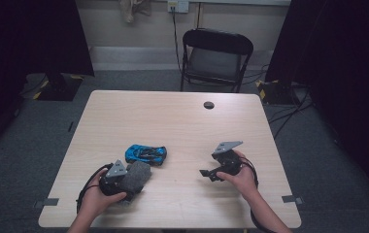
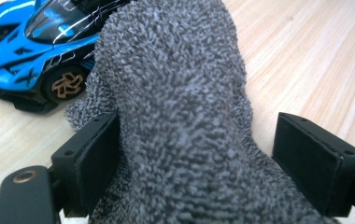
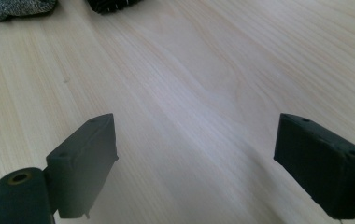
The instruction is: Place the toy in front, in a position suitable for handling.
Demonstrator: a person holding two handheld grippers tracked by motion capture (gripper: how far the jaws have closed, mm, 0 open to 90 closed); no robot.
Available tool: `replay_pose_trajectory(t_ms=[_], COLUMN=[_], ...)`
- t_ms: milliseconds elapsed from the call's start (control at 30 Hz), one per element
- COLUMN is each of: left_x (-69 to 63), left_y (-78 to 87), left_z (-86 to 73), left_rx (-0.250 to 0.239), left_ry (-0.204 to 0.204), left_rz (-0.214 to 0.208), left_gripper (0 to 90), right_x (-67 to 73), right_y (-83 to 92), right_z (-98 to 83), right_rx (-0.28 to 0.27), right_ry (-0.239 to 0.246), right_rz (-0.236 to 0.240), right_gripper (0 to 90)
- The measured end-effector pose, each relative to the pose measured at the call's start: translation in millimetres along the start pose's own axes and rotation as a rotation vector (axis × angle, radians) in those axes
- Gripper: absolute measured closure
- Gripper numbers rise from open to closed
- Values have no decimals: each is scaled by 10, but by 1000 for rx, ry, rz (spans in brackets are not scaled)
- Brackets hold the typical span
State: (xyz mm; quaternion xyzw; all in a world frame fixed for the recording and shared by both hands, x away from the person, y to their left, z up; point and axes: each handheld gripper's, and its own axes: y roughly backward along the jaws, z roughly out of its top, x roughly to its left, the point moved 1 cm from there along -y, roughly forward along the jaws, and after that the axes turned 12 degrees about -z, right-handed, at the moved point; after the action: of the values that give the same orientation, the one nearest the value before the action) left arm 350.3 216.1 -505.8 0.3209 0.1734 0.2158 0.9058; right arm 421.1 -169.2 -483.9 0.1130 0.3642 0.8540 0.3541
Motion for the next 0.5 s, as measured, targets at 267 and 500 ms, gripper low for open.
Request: replay_pose_trajectory(t_ms=[267,500], left_x=[-2,-10], left_y=[-9,-12], left_z=[-8,-8], left_rx=[-8,-3], left_ry=[-4,-10], left_rz=[2,8], left_gripper=[144,143], right_x=[96,182], right_y=[-142,-294], right_z=[156,370], right_rx=[-1,9], right_ry=[33,70], right_rz=[20,44], right_gripper=[125,125])
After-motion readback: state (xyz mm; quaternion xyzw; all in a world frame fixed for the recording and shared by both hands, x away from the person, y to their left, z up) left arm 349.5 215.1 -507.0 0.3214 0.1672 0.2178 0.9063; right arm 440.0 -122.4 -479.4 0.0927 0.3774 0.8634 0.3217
